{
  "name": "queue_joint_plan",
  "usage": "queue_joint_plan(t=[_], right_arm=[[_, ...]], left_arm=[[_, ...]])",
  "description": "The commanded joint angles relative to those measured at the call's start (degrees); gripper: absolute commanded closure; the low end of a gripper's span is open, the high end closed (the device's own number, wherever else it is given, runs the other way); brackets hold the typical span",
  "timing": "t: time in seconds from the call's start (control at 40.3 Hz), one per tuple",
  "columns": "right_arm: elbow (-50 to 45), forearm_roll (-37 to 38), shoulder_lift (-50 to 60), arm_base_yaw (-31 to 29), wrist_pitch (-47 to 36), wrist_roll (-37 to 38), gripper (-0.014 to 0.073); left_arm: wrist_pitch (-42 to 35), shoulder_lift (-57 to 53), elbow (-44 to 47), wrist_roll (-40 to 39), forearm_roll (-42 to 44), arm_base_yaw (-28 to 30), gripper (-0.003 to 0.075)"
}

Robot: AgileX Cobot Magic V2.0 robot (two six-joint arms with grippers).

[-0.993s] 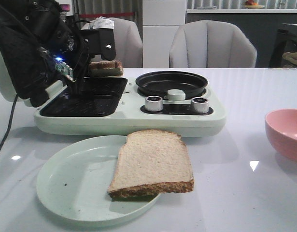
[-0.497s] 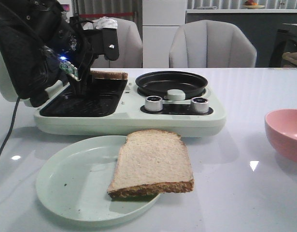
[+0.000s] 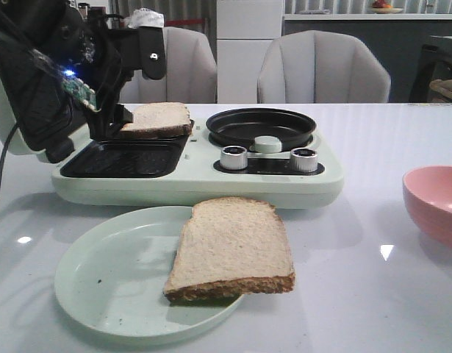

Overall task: Make breakfast with bread and shrimp
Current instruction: 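Carry the bread with the left gripper and lower it onto the sandwich plate, then open the left gripper and withdraw it from the sandwich maker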

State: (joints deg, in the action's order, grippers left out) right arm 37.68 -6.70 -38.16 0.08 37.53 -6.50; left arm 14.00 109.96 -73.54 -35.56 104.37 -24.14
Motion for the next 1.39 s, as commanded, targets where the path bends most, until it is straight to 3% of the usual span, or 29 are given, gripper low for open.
queue_joint_plan(t=[0.0, 0.223, 0.372, 0.447, 0.596, 0.795, 1.217, 1.366], right_arm=[[1.59, -0.06, -0.37, -0.03, -4.09, -0.28, 0.0043], [1.59, -0.06, -0.37, -0.03, -4.09, -0.28, 0.0043], [1.59, -0.06, -0.37, -0.03, -4.09, -0.28, 0.0043], [1.59, -0.06, -0.37, -0.03, -4.09, -0.28, 0.0043], [1.59, -0.06, -0.37, -0.03, -4.09, -0.28, 0.0043], [1.59, -0.06, -0.37, -0.03, -4.09, -0.28, 0.0043], [1.59, -0.06, -0.37, -0.03, -4.09, -0.28, 0.0043], [1.59, -0.14, -0.37, -0.03, -4.22, -0.28, 0.0043]], left_arm=[[2.8, -6.72, 1.36, -2.21, 1.98, -0.24, 0.0253], [11.3, -15.31, 9.78, -9.91, 0.72, -5.64, 0.0253], [14.69, -21.16, 13.94, -9.91, -10.06, -11.56, 0.0253], [19.73, -24.21, 15.22, -8.84, -19.34, -15.02, 0.0253], [27.85, -30.14, 15.34, 7.59, -45.31, -20.82, 0.0253], [36.84, -39.57, 15.67, 15.38, -68.78, -22.86, 0.0253], [35.14, -64.18, 24.17, 28.91, -98.44, -22.86, 0.0283], [33.21, -70.26, 26.97, 29.7, -100.35, -22.86, 0.0319]])
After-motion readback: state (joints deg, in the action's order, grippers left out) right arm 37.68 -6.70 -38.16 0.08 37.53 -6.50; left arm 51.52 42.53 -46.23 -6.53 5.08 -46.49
